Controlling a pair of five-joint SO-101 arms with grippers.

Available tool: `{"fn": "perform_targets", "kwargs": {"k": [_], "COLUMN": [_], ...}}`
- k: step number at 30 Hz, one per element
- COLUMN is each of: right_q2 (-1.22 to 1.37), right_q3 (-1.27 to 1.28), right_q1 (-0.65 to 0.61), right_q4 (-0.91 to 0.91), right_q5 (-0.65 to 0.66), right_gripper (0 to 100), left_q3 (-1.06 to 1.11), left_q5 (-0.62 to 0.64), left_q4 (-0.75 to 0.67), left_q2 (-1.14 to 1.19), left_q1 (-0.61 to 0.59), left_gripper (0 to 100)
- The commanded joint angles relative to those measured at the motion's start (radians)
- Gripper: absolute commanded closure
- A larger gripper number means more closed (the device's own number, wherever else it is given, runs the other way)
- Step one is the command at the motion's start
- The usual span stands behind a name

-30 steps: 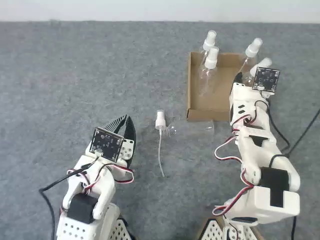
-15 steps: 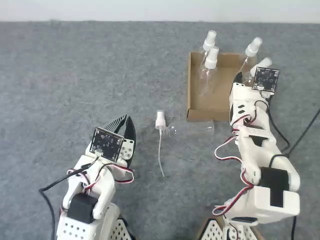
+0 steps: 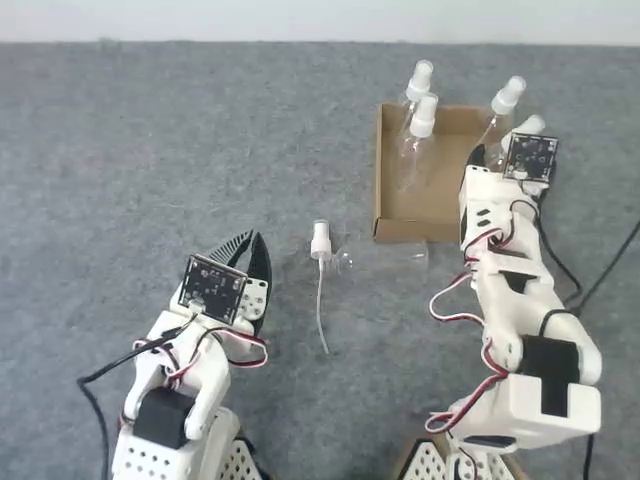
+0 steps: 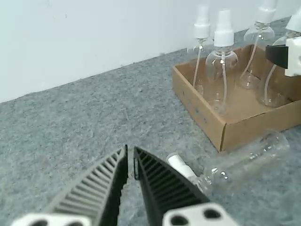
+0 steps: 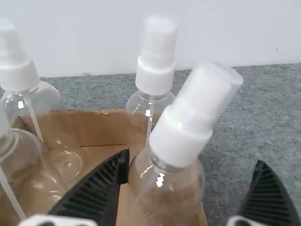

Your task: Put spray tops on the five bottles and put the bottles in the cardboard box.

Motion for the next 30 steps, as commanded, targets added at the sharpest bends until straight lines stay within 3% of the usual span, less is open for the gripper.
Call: {"fn": "perform_targets", "kwargs": {"k": [1, 19, 24, 30], "right_q2": [-0.119, -0.389, -0.479, -0.542], "right_q3": [-0.092, -0.388, -0.525, -0.580], "right_q1": [0.013, 0.013, -0.008, -0.166], "right_q4": [0.094, 0.576, 0.868, 1.273], "right_q5": [0.015, 0.023, 0.023, 0.025], "right_gripper": [66.6, 66.7, 66.8, 66.9], "left_q3": [-0.007, -0.007, -0.007, -0.005], "left_q5": [-0.012, -0.012, -0.012, -0.012], "left_q4": [-0.023, -0.023, -0.023, -0.023], "left_q2": [-0.014, -0.014, -0.014, -0.014], "left_q1": [-0.009, -0.009, -0.009, -0.011], "left_gripper": [99, 99, 99, 99]}}
